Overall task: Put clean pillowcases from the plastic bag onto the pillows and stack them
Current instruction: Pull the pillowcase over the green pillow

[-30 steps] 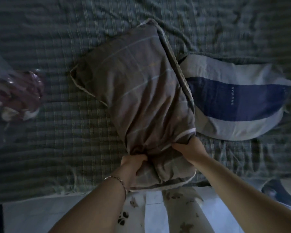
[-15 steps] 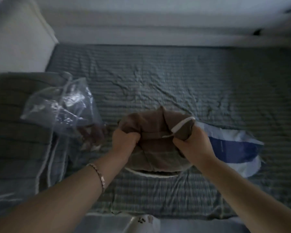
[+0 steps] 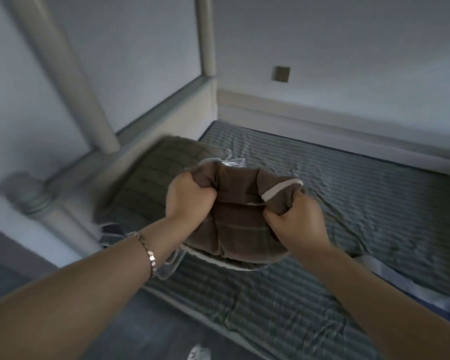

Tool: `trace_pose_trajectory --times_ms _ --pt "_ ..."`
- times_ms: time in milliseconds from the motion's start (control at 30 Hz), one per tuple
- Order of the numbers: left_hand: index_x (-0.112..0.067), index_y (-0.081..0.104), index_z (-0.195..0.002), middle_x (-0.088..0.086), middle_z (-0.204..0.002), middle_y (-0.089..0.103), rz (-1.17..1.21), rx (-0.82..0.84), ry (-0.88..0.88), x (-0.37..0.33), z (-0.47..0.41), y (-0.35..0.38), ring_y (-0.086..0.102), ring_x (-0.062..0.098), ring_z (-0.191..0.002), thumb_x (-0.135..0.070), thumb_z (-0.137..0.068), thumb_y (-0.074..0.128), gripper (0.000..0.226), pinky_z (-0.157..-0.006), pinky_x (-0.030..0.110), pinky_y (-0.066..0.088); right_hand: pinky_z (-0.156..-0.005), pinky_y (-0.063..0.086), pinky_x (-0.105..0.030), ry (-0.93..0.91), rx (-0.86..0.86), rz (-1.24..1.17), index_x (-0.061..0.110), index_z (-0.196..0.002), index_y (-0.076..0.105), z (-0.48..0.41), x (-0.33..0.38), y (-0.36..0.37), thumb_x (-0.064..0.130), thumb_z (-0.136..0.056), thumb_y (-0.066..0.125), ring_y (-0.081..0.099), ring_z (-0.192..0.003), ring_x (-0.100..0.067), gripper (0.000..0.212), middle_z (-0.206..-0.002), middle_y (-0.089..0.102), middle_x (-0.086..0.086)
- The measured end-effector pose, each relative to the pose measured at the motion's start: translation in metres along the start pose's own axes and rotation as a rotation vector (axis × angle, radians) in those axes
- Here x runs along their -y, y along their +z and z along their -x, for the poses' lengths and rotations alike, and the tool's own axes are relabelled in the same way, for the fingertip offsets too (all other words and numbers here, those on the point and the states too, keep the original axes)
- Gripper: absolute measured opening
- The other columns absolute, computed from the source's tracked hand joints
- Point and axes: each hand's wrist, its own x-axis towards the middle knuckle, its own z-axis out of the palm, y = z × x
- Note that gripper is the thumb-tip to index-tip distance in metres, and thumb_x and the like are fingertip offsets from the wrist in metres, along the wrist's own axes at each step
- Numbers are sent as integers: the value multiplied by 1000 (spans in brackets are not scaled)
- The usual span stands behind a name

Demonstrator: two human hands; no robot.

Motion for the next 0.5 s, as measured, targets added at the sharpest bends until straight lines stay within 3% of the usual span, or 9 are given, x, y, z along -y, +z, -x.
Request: trace_pose_trajectory --times_ms 100,300,367,500 --pt "-17 67 -82 4 -85 69 -4 -69 -3 21 -9 -55 63 27 -85 -24 -58 48 31 -71 31 49 -65 47 -34 -82 22 -31 3 -81 57 6 45 29 16 -83 65 60 -79 -29 15 -76 61 -7" --pt "-24 67 -105 -1 -97 70 -79 -92 9 79 -65 -138 64 23 -92 -29 -54 47 55 -79 37 54 -87 48 -36 -153 -22 -90 -2 -106 62 -13 124 105 13 -80 68 60 -101 -32 31 -107 66 -17" --pt "-27 68 -102 -5 -86 70 -75 -58 66 108 -90 -162 65 21 -85 -26 -56 47 50 -70 32 53 -90 48 -37 -124 -28 -120 0 -110 62 -26 146 141 12 -79 69 61 -103 -31 34 -109 67 -15" --pt "-18 65 -79 -7 -65 55 -144 20 75 151 -132 -202 53 19 -68 -11 -72 56 14 -50 20 31 -87 51 -35 -18 -24 -173 2 -103 63 -44 176 199 14 -77 72 63 -95 -25 29 -98 68 -9"
